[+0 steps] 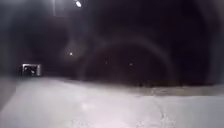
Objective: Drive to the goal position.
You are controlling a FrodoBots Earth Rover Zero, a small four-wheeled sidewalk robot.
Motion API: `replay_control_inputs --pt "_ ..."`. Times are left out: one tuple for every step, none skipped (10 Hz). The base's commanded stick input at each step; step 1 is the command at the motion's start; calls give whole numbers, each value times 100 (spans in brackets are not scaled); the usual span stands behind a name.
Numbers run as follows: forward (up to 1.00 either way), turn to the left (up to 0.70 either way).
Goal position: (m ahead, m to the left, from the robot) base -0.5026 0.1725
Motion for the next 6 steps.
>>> replay_control_inputs --pt "0 -100" --pt "0 -100" --pt "0 -100" --pt "0 -100" --pt "0 -100" --pt "0 -100"
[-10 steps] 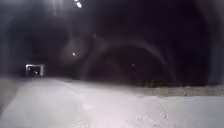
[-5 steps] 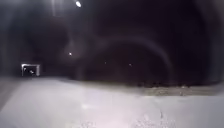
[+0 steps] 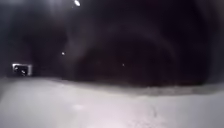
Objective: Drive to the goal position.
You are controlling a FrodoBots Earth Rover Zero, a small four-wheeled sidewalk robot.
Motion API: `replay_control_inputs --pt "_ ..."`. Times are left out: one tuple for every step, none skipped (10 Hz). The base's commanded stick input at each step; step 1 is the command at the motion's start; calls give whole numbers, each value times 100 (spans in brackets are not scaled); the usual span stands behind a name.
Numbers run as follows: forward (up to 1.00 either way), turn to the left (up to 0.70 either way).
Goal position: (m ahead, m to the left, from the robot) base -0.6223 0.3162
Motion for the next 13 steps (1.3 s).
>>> replay_control_inputs --pt "0 -100" --pt "0 -100" --pt "0 -100" --pt "0 -100" --pt "0 -100" --pt "0 -100" --pt "0 -100" --pt "0 -100" --pt "0 -100" --pt "0 -100" --pt "0 -100" --pt "0 -100" --pt "0 -100"
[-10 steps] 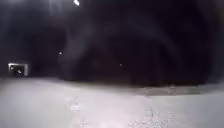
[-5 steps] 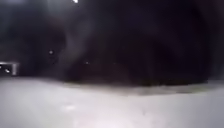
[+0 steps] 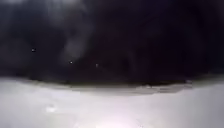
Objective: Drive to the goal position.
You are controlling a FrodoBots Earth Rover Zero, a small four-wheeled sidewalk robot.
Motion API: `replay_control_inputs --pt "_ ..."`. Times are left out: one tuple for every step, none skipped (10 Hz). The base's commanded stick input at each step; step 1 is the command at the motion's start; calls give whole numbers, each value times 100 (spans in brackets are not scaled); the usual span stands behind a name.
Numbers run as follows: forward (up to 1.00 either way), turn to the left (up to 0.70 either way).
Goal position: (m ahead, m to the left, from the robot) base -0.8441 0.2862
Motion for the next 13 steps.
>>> replay_control_inputs --pt "0 -100" --pt "0 -100" --pt "0 -100" --pt "0 -100" --pt "0 -100" --pt "0 -100" --pt "0 -100" --pt "0 -100" --pt "0 -100" --pt "0 -100" --pt "0 -100" --pt "0 -100" --pt "0 -100"
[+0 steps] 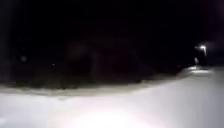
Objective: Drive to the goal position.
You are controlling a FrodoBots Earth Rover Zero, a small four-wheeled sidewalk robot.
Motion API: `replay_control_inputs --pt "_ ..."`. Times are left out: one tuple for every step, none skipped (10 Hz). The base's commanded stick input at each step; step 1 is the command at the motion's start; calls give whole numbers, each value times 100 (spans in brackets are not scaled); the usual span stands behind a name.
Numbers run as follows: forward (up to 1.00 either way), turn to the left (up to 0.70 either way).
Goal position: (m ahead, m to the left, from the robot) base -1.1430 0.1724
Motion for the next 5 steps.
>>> replay_control_inputs --pt "0 -100" --pt "0 -100" --pt "0 -100" --pt "0 -100" --pt "0 -100"
